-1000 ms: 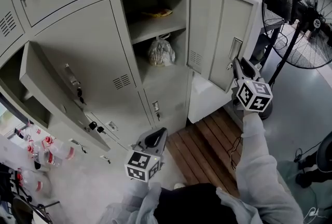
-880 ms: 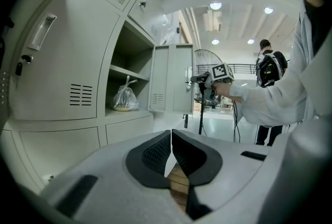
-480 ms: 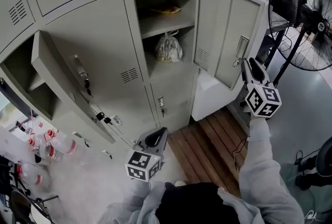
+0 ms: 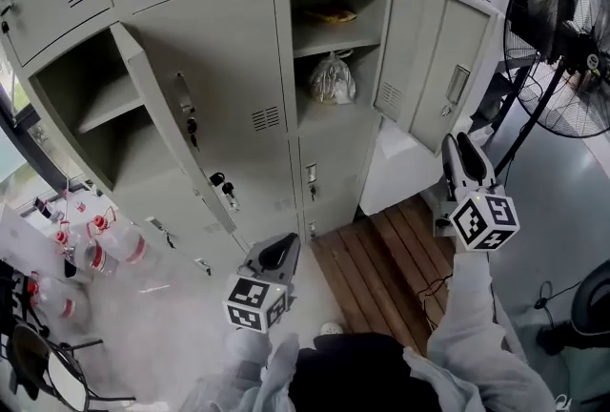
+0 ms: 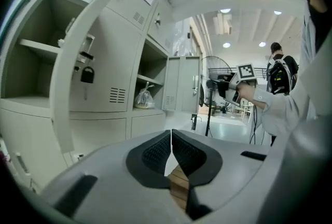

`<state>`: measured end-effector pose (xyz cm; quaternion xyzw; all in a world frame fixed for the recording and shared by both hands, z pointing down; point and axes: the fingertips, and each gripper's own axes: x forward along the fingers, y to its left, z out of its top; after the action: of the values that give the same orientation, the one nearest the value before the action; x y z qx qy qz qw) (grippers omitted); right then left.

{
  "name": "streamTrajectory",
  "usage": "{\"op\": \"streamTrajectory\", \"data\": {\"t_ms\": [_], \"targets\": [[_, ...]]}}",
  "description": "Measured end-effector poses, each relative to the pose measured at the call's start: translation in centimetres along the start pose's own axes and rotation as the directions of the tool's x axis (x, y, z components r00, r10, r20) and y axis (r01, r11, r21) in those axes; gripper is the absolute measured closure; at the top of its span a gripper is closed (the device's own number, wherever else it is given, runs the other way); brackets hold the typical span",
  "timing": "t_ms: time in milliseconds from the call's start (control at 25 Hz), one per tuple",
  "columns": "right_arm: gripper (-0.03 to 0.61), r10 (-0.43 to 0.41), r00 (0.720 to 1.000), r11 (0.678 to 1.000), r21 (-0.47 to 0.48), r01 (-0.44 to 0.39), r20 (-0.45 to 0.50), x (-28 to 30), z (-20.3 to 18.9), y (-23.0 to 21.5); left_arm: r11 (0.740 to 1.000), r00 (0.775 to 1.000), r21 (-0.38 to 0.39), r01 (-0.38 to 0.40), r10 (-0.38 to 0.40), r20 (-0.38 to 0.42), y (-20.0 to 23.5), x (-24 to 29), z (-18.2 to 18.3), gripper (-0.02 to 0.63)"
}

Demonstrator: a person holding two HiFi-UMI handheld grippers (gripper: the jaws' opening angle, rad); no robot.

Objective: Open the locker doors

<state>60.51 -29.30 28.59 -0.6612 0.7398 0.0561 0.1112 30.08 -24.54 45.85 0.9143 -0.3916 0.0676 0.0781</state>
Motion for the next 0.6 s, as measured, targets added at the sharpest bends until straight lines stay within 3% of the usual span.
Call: {"op": "streamTrajectory", "data": {"t_ms": [360,600], "targets": [[0.474,0.18,0.98,0.979,0.115,-0.17,-0.082,-6.0,-1.5,11.3,0.984,0.985,-0.073,-0.165,0.168,0.04,2.0,-11.4,0.3,0.603],[0.477,0.312,0.936,0.947,0.136,-0.292,-0.165,-10.5,-3.4,18.2,0.959,0.96,-0.096,-0.266,0.272,0.059,2.1,-18.5,-0.1,0.603]]}}
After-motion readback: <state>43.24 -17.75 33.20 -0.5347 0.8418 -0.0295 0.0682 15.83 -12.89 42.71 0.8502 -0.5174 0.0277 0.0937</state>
